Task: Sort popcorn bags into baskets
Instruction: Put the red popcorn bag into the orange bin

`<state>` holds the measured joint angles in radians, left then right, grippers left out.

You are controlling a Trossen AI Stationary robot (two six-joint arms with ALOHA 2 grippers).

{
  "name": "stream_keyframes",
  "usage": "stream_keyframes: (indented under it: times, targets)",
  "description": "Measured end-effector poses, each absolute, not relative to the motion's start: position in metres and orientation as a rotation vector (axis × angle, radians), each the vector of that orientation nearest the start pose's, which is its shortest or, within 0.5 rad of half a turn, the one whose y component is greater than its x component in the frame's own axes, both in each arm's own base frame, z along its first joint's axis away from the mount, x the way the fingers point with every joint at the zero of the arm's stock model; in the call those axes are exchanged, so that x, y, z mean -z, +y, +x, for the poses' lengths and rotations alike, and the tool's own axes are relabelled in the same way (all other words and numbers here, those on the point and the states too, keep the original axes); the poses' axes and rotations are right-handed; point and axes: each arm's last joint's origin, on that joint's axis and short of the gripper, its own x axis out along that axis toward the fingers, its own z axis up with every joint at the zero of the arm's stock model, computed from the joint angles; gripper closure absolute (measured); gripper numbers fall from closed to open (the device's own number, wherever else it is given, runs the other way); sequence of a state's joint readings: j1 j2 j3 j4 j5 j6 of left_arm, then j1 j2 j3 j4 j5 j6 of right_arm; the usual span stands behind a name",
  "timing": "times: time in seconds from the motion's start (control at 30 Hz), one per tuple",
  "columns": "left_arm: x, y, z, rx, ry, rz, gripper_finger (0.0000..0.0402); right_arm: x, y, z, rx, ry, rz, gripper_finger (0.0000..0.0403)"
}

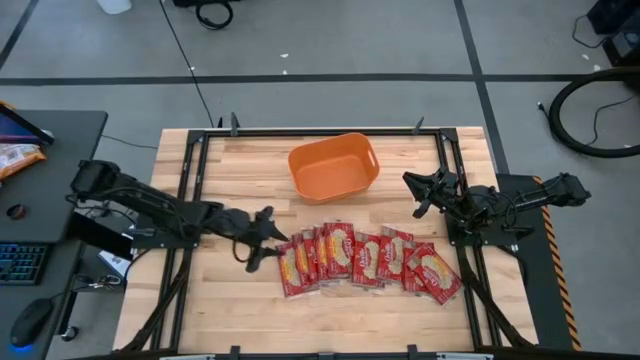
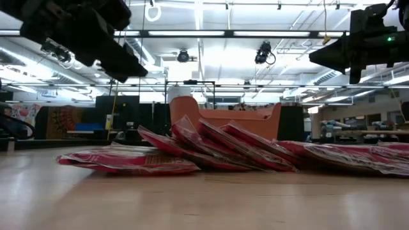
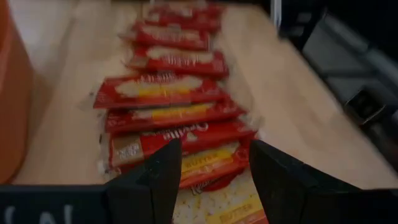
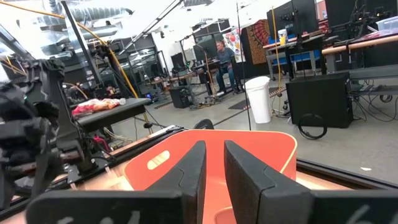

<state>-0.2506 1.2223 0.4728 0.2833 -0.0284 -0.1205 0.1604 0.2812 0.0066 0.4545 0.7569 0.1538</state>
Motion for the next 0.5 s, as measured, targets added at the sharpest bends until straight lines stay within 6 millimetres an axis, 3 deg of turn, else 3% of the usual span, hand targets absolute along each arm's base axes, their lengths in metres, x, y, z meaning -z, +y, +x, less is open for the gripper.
stream_keyframes:
  times: [0.23, 0.5]
  targets:
    - [-0.170, -0.078, 0.254, 0.181, 0.621, 0.236, 0.0209, -0.184, -0.003, 0.108, 0.582, -0.209, 0.230, 0.0341]
    - [-0.163, -0.099, 0.267, 0.163, 0.717, 0.551, 0.0209, -0.184, -0.003, 0.108, 0.582, -0.209, 0.230, 0.0341]
